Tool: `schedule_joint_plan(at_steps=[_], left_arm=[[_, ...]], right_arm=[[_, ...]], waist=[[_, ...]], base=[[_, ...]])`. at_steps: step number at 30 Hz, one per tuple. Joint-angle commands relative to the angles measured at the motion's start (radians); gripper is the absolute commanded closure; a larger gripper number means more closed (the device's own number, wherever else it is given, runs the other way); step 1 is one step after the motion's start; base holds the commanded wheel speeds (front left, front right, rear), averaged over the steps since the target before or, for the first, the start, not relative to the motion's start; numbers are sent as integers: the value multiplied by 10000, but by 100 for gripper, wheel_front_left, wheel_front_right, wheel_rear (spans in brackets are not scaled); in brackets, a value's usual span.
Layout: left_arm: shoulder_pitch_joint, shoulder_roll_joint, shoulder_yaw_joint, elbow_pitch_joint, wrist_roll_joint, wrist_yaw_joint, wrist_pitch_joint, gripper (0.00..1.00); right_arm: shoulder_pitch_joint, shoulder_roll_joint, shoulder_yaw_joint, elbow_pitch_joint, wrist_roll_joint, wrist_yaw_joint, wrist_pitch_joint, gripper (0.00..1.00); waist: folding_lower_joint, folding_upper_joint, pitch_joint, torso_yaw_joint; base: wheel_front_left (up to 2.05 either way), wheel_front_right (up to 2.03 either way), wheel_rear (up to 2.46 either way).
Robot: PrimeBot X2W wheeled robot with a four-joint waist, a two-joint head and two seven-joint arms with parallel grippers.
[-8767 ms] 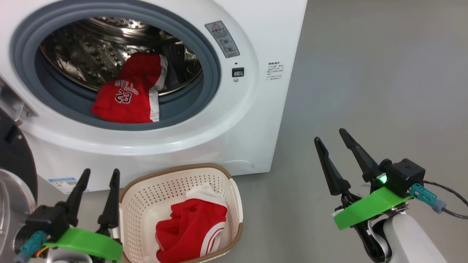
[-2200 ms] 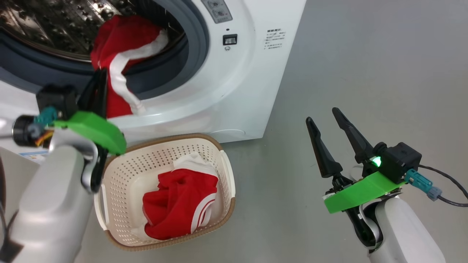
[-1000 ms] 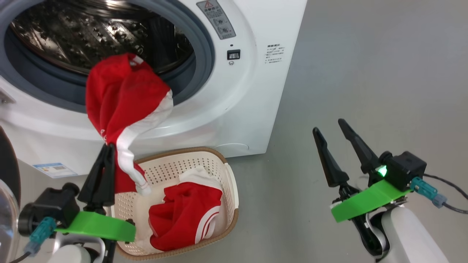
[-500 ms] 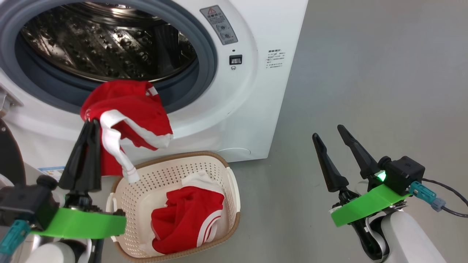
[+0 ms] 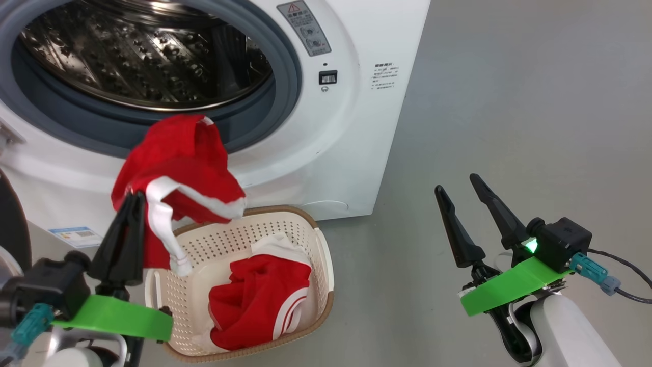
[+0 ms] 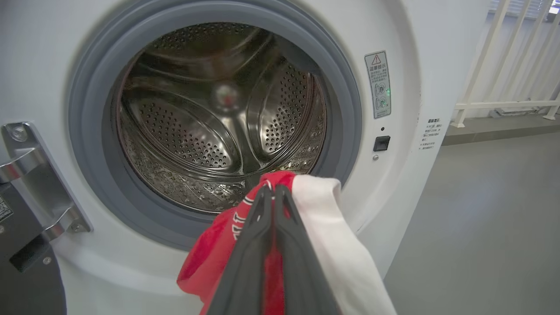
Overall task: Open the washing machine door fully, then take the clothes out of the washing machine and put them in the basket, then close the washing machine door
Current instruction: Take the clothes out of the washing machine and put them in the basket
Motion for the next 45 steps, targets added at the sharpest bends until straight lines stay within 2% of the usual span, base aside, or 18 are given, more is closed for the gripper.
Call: schedule_joint_plan(at_steps=[1, 6, 11, 17, 24, 27, 32, 38, 41, 43, 45], left_arm=[[-227, 200, 322, 101, -114, -131, -108, 100], [-299, -77, 157, 871, -303, -407, -375, 100], [-650, -479, -125, 2219, -554, -951, -627, 100], [-1513, -1013, -504, 4386, -649, -1774, -917, 100], [-2659, -1498, -898, 7566, -548, -2882, -1179, 100], [-3106, -1668, -958, 8749, -512, -3204, -1264, 100], [-3746, -1931, -1078, 10227, -373, -3533, -1346, 100], [-4488, -2200, -1083, 11527, -244, -3723, -1368, 100], [-4676, -2304, -1061, 11841, -192, -3759, -1369, 93], [-4727, -2343, -1069, 11959, -176, -3767, -1370, 94], [-4875, -2479, -1091, 12293, -159, -3783, -1370, 98]], right_arm=[[-63, 82, 187, -249, 28, 16, -46, 0], [-118, 60, 166, -250, 29, 16, -46, 0], [-172, 85, 171, -258, -1, 16, -46, 0], [-306, 156, 238, -267, -29, 16, -46, 0], [-486, 204, 261, -286, -70, 16, -46, 0], [-543, 212, 244, -318, -93, 16, -46, 0], [-620, 245, 209, -376, -154, 16, -46, 0], [-805, 347, 237, -488, -249, 16, -46, 0], [-881, 393, 243, -508, -284, 16, -46, 0], [-899, 409, 243, -511, -295, 16, -46, 0], [-932, 452, 222, -530, -321, 16, -46, 0]], waist=[[0, -1, 38, -32], [0, -1, 110, -70], [0, -1, 259, -103], [0, -1, 548, -204], [0, -1, 889, -459], [0, -1, 1062, -583], [0, -1, 1383, -758], [0, -1, 1873, -1006], [0, -1, 2063, -1129], [0, -1, 2118, -1170], [0, -1, 2278, -1270]], base=[[0, 0, 0], [0, 0, 0], [0, 0, 0], [0, 0, 0], [0, 0, 0], [0, 0, 0], [0, 0, 0], [0, 0, 0], [0, 0, 0], [0, 0, 0], [0, 0, 0]])
